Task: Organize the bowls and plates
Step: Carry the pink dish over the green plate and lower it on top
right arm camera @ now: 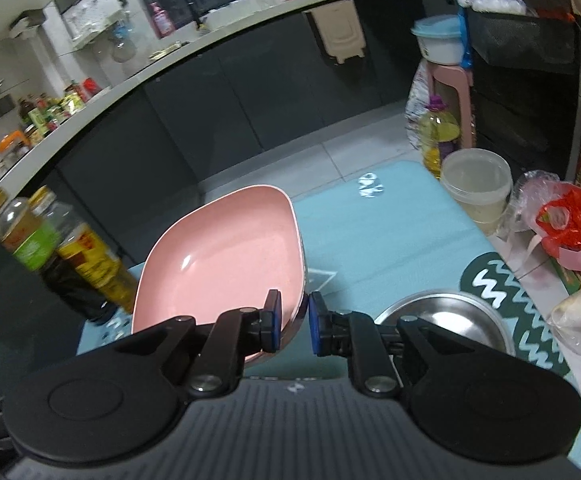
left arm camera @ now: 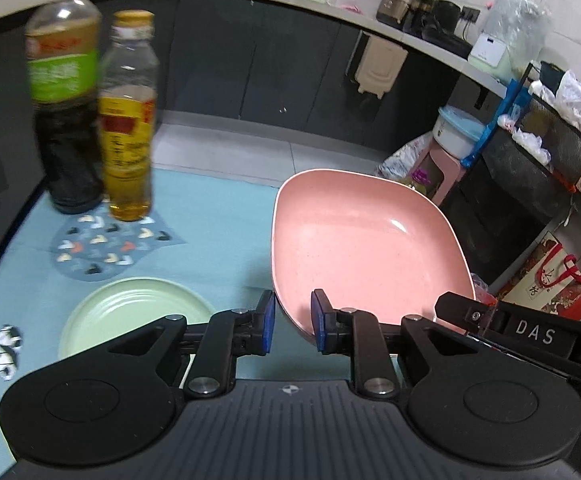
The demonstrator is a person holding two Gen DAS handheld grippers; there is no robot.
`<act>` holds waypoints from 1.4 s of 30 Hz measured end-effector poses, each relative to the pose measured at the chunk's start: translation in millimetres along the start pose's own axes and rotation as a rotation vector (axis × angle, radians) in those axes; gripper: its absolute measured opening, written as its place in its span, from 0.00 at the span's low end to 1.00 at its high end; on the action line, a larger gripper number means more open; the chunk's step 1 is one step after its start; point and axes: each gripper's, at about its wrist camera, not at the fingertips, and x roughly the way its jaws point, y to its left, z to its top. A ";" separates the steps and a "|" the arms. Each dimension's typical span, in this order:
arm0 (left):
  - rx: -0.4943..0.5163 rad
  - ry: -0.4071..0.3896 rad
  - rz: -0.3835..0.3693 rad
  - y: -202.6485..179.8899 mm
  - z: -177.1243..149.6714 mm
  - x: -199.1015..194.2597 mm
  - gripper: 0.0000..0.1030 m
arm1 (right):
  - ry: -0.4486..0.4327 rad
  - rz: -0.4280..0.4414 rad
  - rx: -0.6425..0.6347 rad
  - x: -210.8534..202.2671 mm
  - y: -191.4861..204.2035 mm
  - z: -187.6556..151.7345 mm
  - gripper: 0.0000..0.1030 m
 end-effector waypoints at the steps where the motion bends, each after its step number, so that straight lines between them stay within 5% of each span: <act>1: 0.001 -0.009 0.006 3.6 -1.1 -5.3 0.17 | 0.000 0.004 -0.009 -1.8 4.9 -2.4 0.15; 18: -0.085 -0.029 0.095 87.6 -21.3 -61.9 0.17 | 0.067 0.092 -0.119 -0.7 72.2 -37.4 0.16; 42: -0.131 0.034 0.118 132.9 -43.7 -52.3 0.18 | 0.149 0.076 -0.176 13.7 114.0 -79.1 0.17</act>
